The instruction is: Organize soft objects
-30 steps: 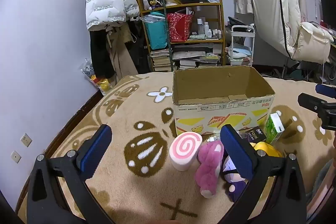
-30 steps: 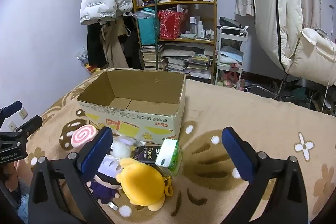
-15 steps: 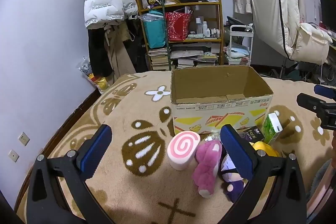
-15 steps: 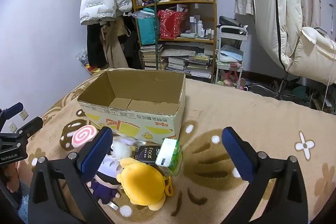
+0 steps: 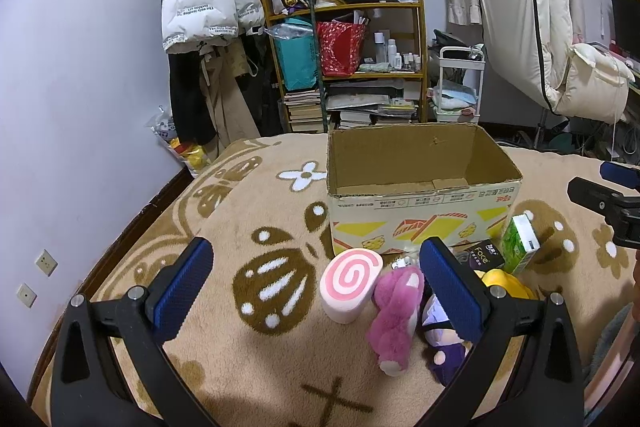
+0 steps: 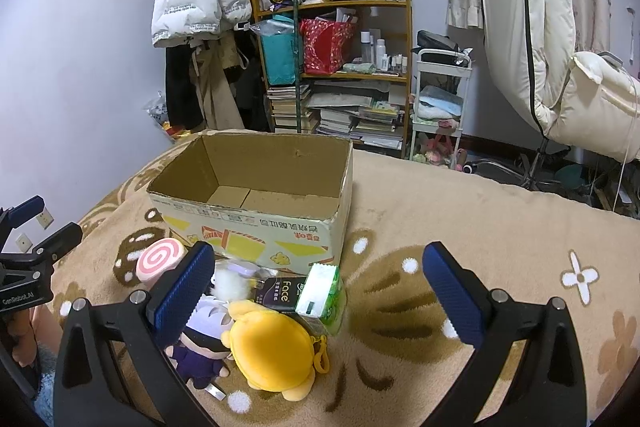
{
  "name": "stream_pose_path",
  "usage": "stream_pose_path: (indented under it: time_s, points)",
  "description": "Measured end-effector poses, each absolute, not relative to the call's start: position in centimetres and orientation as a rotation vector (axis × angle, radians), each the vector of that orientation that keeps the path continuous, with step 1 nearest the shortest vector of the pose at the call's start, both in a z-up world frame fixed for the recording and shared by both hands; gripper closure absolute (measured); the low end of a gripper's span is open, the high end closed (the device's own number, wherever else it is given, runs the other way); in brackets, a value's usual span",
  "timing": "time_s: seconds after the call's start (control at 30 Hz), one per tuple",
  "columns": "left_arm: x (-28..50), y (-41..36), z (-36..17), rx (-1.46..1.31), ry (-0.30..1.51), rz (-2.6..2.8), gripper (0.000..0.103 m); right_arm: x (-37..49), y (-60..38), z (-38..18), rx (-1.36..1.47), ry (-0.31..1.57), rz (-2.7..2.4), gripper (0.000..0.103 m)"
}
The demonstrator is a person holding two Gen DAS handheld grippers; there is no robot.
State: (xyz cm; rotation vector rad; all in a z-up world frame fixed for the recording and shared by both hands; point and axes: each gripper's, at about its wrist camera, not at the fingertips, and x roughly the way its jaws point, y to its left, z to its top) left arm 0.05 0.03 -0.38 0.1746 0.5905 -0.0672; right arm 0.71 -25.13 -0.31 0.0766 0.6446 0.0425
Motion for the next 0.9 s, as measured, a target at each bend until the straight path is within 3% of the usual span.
stream_pose_path:
  time_s: [0.9]
  points:
    - [0.23,0.47,-0.42,0.173,0.598,-0.062,0.001,0.87,-25.28,-0.52,0.093,0.660,0.050,0.000]
